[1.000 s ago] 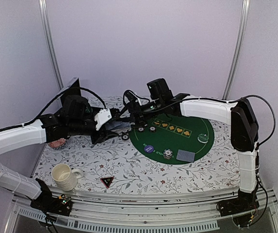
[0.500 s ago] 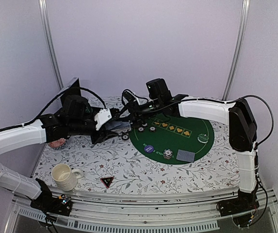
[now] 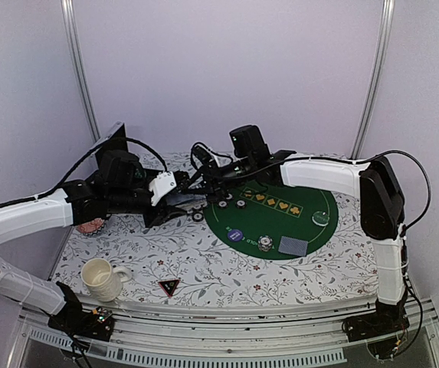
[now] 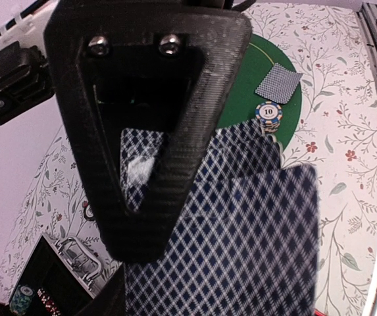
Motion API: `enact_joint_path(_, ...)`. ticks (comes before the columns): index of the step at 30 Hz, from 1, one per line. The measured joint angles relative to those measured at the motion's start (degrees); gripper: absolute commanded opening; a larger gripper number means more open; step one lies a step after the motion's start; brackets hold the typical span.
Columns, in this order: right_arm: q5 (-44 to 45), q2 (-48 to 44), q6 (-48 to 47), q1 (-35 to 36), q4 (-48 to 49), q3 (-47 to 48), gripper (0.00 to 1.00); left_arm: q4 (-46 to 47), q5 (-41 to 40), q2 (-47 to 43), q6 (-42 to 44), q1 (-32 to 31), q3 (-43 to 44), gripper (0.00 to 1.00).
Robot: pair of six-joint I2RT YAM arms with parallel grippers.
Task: Distribute texas hold em gaming equipment
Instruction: Pass from the left arm to the right, then pass from the right arm to the left
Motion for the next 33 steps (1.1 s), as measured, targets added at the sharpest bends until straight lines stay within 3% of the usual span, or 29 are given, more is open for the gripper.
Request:
enact_joint_path(5, -0.1, 0.5, 0.2, 0.0, 0.0, 0.0, 0.22, 0.0, 0.0, 0.0, 0.2, 0.0, 0.0, 0.44)
enact_joint_path(6, -0.2, 0.6, 0.2, 0.0, 0.0, 0.0, 0.18, -0.2, 0.0, 0.0, 0.1, 0.0, 0.0, 0.44)
enact_joint_path(7, -0.4, 0.7, 0.0, -0.1, 0.1, 0.0, 0.07, -0.3, 0.0, 0.0, 0.0, 0.0, 0.0, 0.44)
enact_joint_path(8, -0.6, 0.7, -0.3, -0.1, 0.3, -0.1, 0.03, -0.4, 0.0, 0.0, -0.1, 0.0, 0.0, 0.44)
enact_joint_path(11, -0.9, 0.7, -0.9, -0.2, 0.7, -0.3, 0.02, -0.5, 0.2, 0.0, -0.4, 0.0, 0.0, 0.49)
enact_joint_path(13, -1.0, 0.7, -0.9, -0.2, 0.9, -0.4, 0.02, -0.4, 0.3, 0.0, -0.3, 0.0, 0.0, 0.61)
enact_joint_path(20, -2.4, 0.7, -0.5, 0.2, 2.3, -0.6, 0.02, -0.1, 1.2, 0.0, 0.2, 0.0, 0.0, 0.82)
enact_joint_path(26, -3.6, 0.2, -2.2, 0.7, 2.9, -1.6, 0.02, 0.0, 4.2, 0.0, -0.1, 0.0, -0.2, 0.84)
enact_joint_path(33, -3.5, -2.4, -5.6, 0.7, 3.1, -3.1, 0.02, 0.0, 6.2, 0.0, -0.5, 0.0, -0.2, 0.78)
